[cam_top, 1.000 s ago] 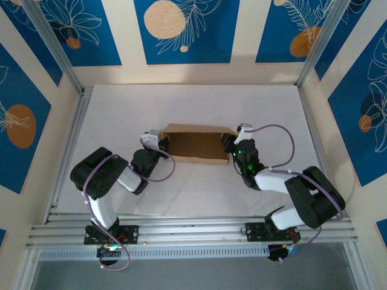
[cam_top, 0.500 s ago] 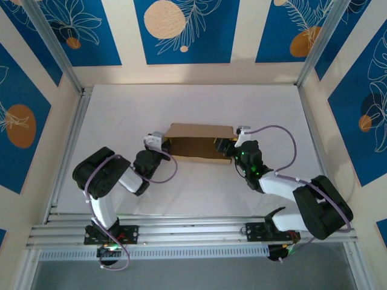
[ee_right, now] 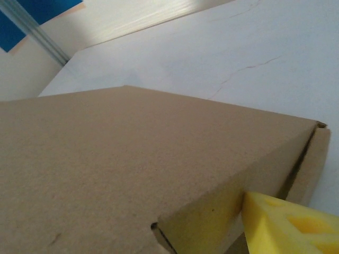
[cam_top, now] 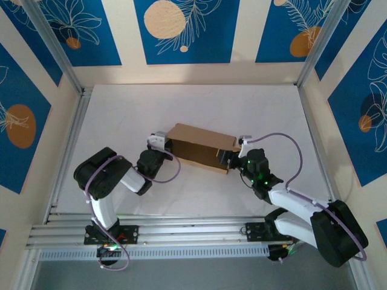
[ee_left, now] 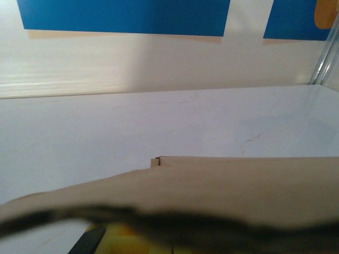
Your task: Fold the paper box
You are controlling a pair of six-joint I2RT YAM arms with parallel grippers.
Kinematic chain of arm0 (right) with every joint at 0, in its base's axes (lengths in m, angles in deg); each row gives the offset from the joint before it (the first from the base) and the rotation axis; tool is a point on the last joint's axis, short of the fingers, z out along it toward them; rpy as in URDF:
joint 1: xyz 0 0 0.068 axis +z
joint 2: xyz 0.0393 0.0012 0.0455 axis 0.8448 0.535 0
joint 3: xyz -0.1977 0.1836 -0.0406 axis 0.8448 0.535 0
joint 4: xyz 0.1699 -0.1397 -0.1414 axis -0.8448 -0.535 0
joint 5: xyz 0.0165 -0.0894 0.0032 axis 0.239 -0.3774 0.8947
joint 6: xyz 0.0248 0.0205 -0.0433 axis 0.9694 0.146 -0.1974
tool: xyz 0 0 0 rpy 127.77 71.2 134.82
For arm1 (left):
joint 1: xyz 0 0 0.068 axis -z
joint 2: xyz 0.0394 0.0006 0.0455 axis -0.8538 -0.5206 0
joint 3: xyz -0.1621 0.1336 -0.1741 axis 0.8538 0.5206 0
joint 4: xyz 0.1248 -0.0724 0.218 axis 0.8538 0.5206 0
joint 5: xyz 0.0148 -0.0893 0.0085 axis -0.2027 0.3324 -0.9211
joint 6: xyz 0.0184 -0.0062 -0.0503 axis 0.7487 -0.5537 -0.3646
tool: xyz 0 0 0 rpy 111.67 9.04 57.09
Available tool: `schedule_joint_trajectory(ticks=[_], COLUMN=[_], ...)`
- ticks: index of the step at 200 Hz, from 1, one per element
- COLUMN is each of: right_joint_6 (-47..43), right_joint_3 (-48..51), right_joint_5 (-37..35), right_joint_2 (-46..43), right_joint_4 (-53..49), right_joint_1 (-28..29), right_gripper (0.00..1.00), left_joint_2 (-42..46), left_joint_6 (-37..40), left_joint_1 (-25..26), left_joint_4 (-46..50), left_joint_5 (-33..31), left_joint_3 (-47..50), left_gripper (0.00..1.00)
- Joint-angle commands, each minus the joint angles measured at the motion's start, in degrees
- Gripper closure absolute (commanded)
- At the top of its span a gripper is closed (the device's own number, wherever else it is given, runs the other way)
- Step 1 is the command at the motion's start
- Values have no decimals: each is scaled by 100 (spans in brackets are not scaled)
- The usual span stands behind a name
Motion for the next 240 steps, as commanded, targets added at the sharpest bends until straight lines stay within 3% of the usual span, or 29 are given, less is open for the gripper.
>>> schedule_joint_trajectory(ticks=[1,47,105,132,153,196,214,240], right_joint_6=[107,559,1167,1225,1034,1291,1328,1444], right_joint_3=[47,-285,-143,-571,-802,-1208,-1723,-2673], right_joint_5=[780,1095,106,1016,1715,1966,2245,2079], right_joint_2=[-212,-730,-1755,-1758,-1887,-2266,-1729,-485], right_joint_4=[-24,-1346,-2271,-2829,-2914,-2728,-2824,-3660], right_joint_1=[-22,-79,-256,-538,-545,-519,-510,-516], right_gripper=[32,35,43,44,56,98,100,100], left_joint_2=[-8,127,177,218,236,282,272,208], left_joint_6=[183,196,63,32,-30,-33,-30,-82], left_joint_1=[199,233,243,258,252,294,311,327], left_joint_4=[419,663,771,915,958,1004,1139,1137], left_joint_5=[-66,-400,-735,-772,-833,-532,-451,-342], left_joint_3=[-84,-106,-152,-224,-234,-282,-368,-396], left_gripper=[93,94,94,94,94,88,88,86])
